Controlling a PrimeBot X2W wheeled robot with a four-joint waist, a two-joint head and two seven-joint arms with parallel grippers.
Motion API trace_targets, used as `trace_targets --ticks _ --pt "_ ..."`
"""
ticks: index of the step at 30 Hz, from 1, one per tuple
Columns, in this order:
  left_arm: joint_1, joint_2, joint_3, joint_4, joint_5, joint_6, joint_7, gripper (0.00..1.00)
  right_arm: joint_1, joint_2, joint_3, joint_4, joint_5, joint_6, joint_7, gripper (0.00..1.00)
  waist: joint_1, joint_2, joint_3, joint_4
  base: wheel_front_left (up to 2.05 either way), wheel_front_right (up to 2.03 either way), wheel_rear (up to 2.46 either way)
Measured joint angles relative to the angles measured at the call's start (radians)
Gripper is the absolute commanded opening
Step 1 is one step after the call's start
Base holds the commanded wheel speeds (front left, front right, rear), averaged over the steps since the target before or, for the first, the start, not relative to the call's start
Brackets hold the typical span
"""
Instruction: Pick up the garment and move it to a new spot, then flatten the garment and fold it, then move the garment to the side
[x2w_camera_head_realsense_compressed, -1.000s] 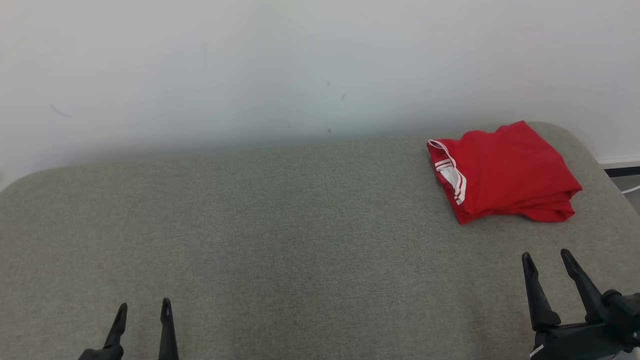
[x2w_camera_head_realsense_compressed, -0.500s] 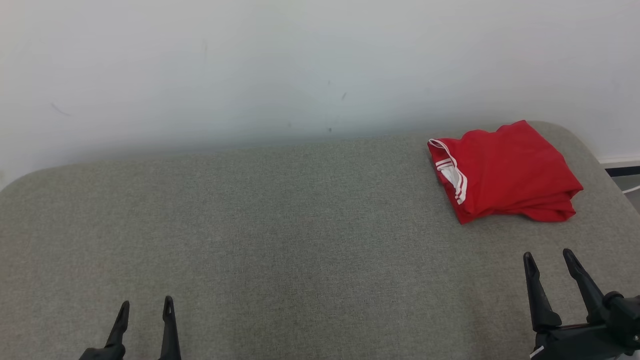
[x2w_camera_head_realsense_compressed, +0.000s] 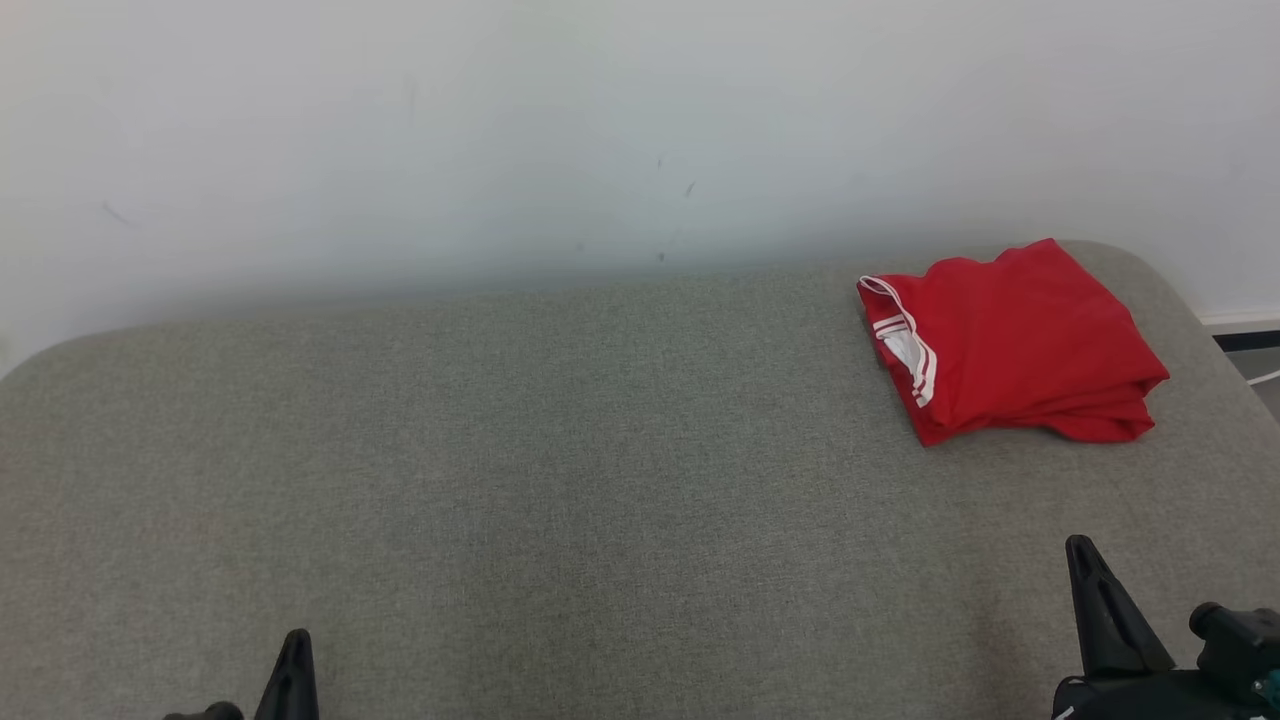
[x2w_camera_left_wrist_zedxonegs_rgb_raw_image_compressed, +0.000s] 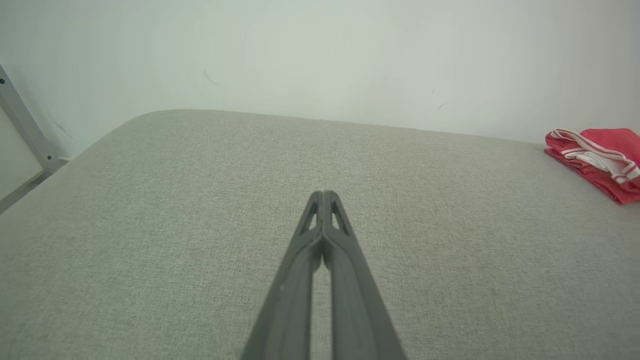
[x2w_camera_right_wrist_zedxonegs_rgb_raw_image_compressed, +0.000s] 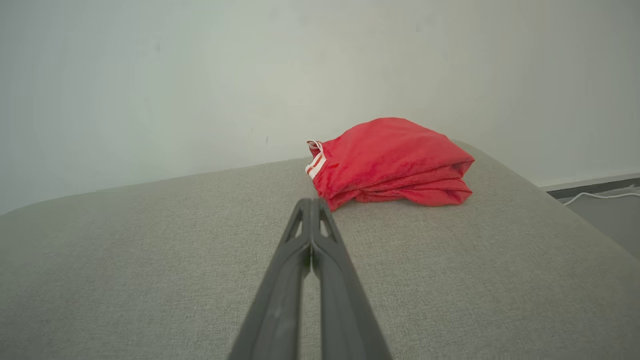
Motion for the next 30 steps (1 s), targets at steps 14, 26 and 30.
trace_targets --ticks 14,26,30 --pt "-0.025 -0.002 0.031 0.041 -0.249 -0.03 0.036 0.0 -0.02 0.043 -0.045 0.033 0.165 0.035 0.056 0.0 0.0 0.0 0.006 0.003 0.0 0.0 0.0" --pt "-0.053 -0.004 0.059 0.072 -0.451 -0.059 0.061 0.0 -0.046 0.08 -0.085 0.06 0.31 0.063 0.104 0.0 0.0 0.0 0.011 0.005 0.0 0.0 0.0" --pt "-0.066 -0.005 0.067 0.087 -0.534 -0.073 0.072 0.0 -0.048 0.095 -0.1 0.078 0.367 0.077 0.121 0.0 0.0 0.0 0.014 0.006 0.0 0.0 0.0"
